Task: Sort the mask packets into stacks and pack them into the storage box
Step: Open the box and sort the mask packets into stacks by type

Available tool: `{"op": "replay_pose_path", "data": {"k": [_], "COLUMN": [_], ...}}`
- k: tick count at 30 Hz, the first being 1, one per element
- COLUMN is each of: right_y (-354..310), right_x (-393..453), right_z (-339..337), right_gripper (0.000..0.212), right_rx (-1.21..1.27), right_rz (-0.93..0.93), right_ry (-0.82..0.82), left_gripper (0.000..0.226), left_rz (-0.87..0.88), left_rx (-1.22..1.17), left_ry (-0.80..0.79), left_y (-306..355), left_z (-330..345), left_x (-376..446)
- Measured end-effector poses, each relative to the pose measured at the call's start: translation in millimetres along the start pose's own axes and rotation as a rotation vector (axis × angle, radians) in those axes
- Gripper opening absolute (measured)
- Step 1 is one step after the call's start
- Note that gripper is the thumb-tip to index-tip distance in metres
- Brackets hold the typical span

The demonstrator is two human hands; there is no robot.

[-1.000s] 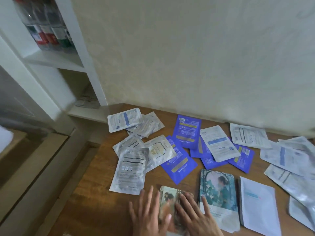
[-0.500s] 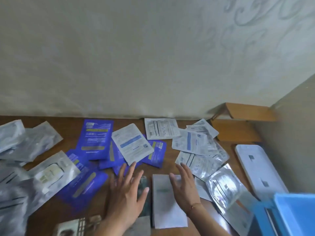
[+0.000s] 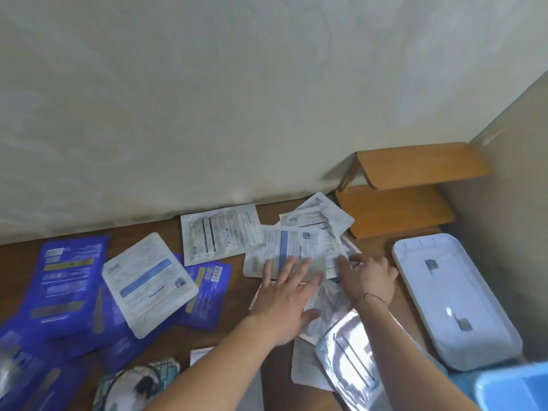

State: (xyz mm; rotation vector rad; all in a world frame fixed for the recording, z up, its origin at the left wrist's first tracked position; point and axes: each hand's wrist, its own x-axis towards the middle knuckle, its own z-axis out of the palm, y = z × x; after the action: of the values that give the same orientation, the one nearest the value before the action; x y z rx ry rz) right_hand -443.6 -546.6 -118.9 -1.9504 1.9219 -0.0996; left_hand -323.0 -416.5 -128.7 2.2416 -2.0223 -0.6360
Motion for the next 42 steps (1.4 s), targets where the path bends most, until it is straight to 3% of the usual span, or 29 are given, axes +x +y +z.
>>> {"op": "replay_pose_path", "data": {"k": [6,11,17,19,22,26,28,31,33,35,38,42], "right_y": [9,25,22,18,15,16,13,5,-3,-14,-30,-46], "right_x": [12,6,-8,-24,-58,-88,-86,-63,-37,-6,30,52], "right_z": [9,1,-7,-21,-38,-53,-58,-52,-38,-22,-5,8], "right_gripper": [0.025,0.013,0.010,0.005,0.007,0.014,0.031,0.031,0.020,0.021,0.027,0.037], "right_rx": [0.087,0.454,0.831,0.945,1.180,1.336,1.353,1.129,0.895,0.827,0.840,0.725], "right_rz": [0.016,0.084,0.170,0.152,0.188,0.177,0.175,0.143,0.108,0.180,0.415,0.452], "right_ry": [-0.060,0.001,-0.100,-0.157,-0.374,-0.559,-0.487,-0.265,-0.199,-0.238,-0.253,-0.161], "left_gripper": [0.091,0.106,0.105,0.101,0.090,0.036,0.020,0.050,0.025,0.011,0.018,0.052], "left_rz": [-0.123,-0.282,-0.165,-0.074,0.064,0.263,0.109,-0.462,-0.622,-0.666,-0.723,-0.833], "left_rx": [0.116,0.045,-0.004,-0.044,-0.202,-0.461,-0.787,-1.104,-1.319,-1.321,-1.168,-1.054], "left_ry": [-0.047,-0.020,0.119,0.215,0.427,0.687,0.743,0.784,0.674,0.609,0.610,0.873], "left_y": [-28,-53,-39,-33,-35,-33,-27,-41,-64,-84,-109,-132], "left_z": [10,1,0,3,10,16,3,-21,-25,-31,-31,-32], "left_x": [6,9,6,7,8,-2,-16,-33,-44,-56,-72,-89]}}
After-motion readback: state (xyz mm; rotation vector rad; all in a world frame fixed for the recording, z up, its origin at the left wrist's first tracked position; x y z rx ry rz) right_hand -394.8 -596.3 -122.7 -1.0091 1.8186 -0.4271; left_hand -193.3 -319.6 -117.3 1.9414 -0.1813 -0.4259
